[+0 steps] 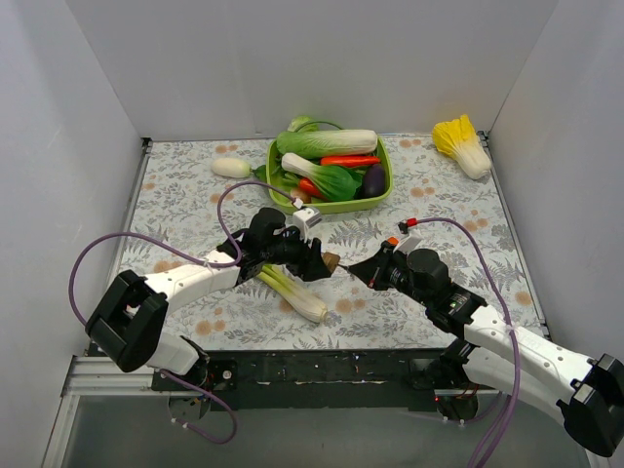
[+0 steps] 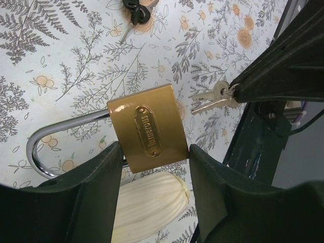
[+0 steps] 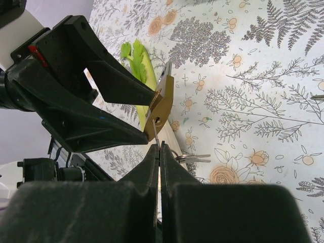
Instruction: Unlock with the key
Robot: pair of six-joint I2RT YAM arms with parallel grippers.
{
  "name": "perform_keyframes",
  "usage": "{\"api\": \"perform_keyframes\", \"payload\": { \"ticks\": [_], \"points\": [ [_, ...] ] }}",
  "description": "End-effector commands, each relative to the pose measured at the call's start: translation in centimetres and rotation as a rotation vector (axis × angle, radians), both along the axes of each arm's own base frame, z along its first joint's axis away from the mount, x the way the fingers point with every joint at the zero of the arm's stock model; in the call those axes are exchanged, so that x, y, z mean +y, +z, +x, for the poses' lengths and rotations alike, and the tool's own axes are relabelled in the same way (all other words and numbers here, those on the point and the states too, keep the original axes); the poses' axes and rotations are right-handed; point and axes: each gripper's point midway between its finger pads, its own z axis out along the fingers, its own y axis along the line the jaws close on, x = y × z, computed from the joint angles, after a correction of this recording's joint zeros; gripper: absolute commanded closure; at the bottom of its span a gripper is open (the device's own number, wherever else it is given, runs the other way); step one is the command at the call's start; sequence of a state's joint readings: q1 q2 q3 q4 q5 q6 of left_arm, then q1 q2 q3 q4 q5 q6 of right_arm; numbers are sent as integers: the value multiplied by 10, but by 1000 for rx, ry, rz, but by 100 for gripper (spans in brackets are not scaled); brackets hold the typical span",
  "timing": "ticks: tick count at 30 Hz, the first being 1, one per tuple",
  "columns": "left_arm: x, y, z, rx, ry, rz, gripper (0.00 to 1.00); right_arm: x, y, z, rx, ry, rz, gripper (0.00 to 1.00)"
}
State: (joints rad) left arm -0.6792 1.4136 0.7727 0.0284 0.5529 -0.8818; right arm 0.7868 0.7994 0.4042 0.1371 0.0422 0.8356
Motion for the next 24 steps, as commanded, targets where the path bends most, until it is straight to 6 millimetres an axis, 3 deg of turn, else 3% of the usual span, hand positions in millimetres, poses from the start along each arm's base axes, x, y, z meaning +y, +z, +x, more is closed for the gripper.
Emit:
{"api": "perform_keyframes", "payload": {
  "ticks": [1, 24],
  "points": [
    [-7, 36, 0, -111, -27, -88, 100, 5, 32, 11, -59, -35, 63, 99],
    [-8, 36, -2, -118, -34, -84, 100, 8, 13, 4, -3, -7, 59, 99]
  ]
}}
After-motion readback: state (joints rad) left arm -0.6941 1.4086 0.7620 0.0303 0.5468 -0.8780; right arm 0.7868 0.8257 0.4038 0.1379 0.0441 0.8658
